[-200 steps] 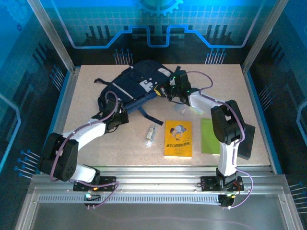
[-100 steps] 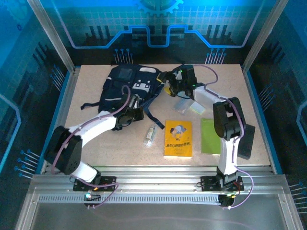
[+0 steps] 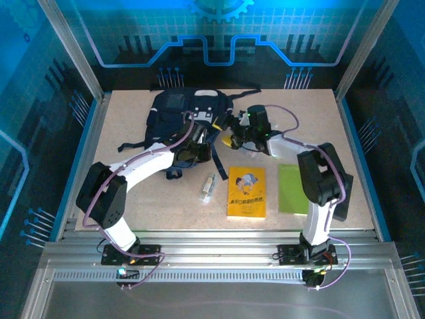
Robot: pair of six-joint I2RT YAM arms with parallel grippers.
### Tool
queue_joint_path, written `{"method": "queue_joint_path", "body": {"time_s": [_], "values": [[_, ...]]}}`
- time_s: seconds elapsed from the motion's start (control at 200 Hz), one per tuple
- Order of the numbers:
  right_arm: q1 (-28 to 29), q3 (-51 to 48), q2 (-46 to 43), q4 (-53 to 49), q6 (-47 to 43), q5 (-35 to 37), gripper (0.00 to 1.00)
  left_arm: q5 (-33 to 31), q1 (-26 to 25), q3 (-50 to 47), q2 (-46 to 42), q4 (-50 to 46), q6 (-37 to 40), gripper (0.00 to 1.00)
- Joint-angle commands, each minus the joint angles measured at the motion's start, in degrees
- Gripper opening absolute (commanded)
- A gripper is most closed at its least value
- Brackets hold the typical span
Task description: Pack books, pencil case, and school supplies into a backpack
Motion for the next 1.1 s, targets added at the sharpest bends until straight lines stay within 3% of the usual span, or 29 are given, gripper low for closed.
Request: {"method": "queue_joint_path", "body": {"time_s": [0.0,0.04,0.085,0.18,0.285,0.47,0.89,1.096], "values": [[1.1,1.9,5.2,8.1,5.0,-1.3,0.67,2.8,-1.6,2.9,-2.7,-1.4,-0.8,0.00],[1.1,1.9,6.4,9.6,5.8,-1.0,0.49,2.7,-1.6,3.0,-3.3,-2.1,-0.8,0.00],[1.0,2.2,7.2,9.6,5.9,-1.0,0.36,2.0,-1.6,2.9,-4.1,-2.9,-0.4,0.00],[0.3,0.8,7.4,10.1,5.6,-0.5,0.00,0.2,-1.6,3.0,-5.5,-5.0,0.8,0.00],[-1.2,-1.5,5.4,9.7,3.7,1.6,0.00,-3.9,-1.5,4.9,-5.1,-11.0,3.4,0.00],[-4.4,2.3,3.0,0.3,-5.6,4.0,0.00,-11.4,1.3,9.9,-0.6,-25.6,8.1,0.00],[-5.4,16.3,6.6,-13.0,-20.6,8.3,0.00,-4.2,4.0,6.0,-8.2,-34.1,6.8,0.00],[-5.9,19.2,7.4,-14.6,-25.8,9.8,0.00,6.5,6.9,3.7,-11.3,-33.8,4.9,0.00]]}}
